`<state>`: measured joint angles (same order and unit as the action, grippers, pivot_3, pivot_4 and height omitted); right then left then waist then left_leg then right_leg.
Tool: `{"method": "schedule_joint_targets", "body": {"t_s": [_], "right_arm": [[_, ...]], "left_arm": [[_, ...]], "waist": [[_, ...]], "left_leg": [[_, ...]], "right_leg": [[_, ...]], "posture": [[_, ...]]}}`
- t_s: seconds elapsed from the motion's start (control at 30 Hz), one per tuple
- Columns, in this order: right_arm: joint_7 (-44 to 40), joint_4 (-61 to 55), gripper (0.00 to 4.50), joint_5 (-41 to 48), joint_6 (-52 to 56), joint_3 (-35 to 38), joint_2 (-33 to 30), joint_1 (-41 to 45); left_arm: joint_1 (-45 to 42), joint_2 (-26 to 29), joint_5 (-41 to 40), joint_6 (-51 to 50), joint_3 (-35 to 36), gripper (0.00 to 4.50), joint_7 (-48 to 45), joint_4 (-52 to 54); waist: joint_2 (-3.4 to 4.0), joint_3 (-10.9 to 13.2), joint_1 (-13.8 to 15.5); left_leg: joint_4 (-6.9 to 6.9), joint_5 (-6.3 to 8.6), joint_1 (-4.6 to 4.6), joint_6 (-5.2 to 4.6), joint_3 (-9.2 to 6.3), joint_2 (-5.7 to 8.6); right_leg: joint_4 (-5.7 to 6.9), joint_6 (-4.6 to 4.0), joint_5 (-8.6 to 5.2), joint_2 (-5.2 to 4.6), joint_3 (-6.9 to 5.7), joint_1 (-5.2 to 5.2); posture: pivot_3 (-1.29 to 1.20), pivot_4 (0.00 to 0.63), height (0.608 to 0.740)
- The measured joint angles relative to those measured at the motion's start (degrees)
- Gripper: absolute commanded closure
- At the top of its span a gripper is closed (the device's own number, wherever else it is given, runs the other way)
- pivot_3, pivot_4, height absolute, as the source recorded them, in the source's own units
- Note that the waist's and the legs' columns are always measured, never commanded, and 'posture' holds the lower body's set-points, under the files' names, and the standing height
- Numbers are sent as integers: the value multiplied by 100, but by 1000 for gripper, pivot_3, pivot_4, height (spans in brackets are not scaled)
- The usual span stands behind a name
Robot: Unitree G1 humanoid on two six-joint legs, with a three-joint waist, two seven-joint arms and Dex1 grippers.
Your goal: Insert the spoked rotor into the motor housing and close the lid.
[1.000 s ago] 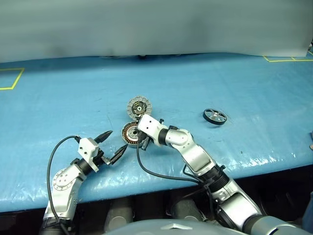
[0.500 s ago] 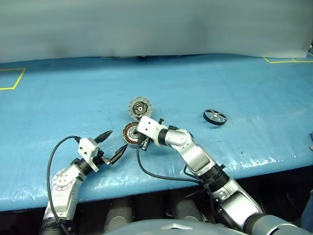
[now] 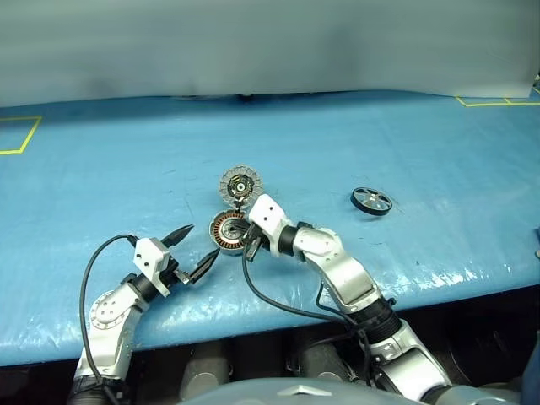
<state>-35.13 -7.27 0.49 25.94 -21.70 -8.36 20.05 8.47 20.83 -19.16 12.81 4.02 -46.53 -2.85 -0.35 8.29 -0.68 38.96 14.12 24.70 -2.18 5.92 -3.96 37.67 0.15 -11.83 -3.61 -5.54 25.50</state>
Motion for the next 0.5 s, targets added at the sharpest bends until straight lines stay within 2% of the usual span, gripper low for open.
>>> {"method": "schedule_joint_targets", "body": {"t_s": [0.13, 0.43, 0.5], "right_arm": [[195, -510, 4461, 50, 303, 461, -397, -327], [938, -685, 4461, -68, 884, 1989, -1542, -718], [1125, -669, 4083, -164, 1012, 2267, -1740, -717]], "left_arm": [[57, -2, -77, -3, 6, 0, -47, 1], [-82, -1, -133, -40, -6, 0, -134, -1], [-125, -1, -131, -95, -12, 0, -160, -7]], "waist": [[0, 3, 22], [4, 9, 10], [4, 9, 7]], "left_leg": [[0, 2, -1, 1, -6, 2], [-11, 4, 3, -2, 0, 7], [-13, 4, 3, -2, 2, 7]], "right_leg": [[-12, 0, -3, -5, -6, 5], [-22, 3, 0, -1, -1, -4], [-22, 4, 0, 3, 0, -3]], "posture": [[0, 150, 740], [0, 150, 740], [0, 150, 740]]}}
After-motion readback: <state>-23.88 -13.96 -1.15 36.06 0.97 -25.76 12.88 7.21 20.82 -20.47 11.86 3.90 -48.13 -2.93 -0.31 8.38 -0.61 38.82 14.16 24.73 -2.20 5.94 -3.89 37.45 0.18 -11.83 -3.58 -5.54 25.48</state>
